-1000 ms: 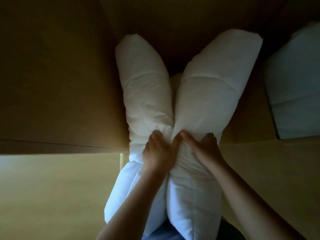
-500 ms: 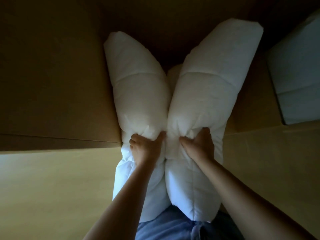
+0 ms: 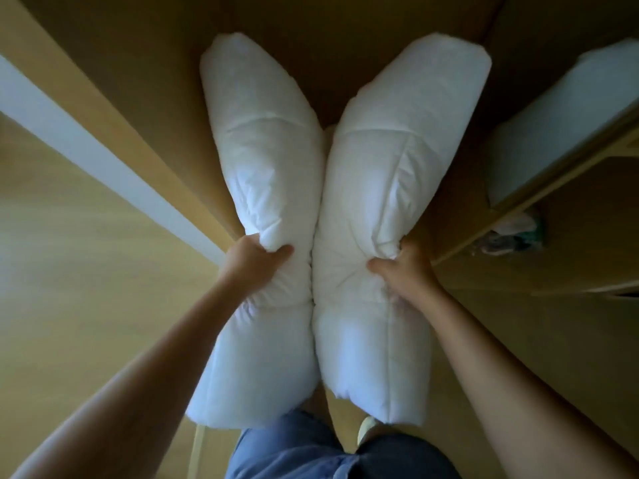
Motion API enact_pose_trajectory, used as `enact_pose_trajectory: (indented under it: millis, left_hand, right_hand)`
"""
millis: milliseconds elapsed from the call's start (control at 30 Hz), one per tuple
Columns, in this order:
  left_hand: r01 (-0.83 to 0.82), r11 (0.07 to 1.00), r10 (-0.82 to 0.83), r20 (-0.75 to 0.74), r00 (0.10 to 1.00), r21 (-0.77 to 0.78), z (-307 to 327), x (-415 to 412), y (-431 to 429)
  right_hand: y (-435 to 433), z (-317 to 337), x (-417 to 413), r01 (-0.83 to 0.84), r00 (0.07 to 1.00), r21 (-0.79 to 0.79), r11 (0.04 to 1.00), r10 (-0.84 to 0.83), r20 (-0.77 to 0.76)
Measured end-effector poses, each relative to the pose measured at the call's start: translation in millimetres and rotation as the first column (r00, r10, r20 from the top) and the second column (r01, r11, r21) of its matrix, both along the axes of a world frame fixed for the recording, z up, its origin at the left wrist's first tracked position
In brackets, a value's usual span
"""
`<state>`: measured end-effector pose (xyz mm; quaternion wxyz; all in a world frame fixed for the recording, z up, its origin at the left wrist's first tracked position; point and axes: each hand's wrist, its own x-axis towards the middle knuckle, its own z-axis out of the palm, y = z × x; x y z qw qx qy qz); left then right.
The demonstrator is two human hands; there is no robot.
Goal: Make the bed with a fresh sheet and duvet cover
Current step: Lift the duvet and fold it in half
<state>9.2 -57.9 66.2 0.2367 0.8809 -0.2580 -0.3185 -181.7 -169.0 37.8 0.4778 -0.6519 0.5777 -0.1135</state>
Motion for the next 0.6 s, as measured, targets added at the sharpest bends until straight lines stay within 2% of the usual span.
enact_pose_trajectory:
  millis: [67,133,200,267,367,433,600]
  left_hand:
    - [0.014,0.999,-0.015,-0.015,1.0,-0.05,34.0,-24.4,28.3]
    - [-0.024,0.995,0.013,-0.108,0.994,-0.099,66.8,-46.4,62.0]
    - [-0.097,0.983,0.055,-0.249,0.967,-0.156,93.0,-72.6,103.4]
    - [-0.276,0.944,0.19,-0.387,0.902,-0.181,98.2,-103.8,148.1]
    - [-0.617,0.775,0.455,-0.555,0.696,-0.138,86.7,-144.3,205.0]
    - [-0.733,0.664,0.526,-0.605,0.597,-0.146,86.1,-154.3,233.2]
    - [-0.829,0.457,0.599,-0.577,0.555,-0.322,98.0,-148.9,300.6]
  right_hand:
    - [13.2,38.3,-33.8,-0.097,0.993,-0.075,0.992,0.102,0.065]
    - [34.6,77.7,-60.8,-0.19,0.967,-0.109,0.976,0.205,0.15]
    - [66.6,106.3,-76.7,-0.314,0.918,-0.061,0.948,0.319,0.237]
    - [103.4,113.2,-84.4,-0.431,0.872,0.043,0.901,0.404,0.276]
    - [152.9,104.8,-85.8,-0.498,0.853,0.096,0.862,0.467,0.233]
    - [174.6,104.0,-80.5,-0.51,0.846,0.103,0.854,0.476,0.242]
    - [220.2,114.0,-46.2,-0.641,0.742,0.017,0.767,0.614,0.269]
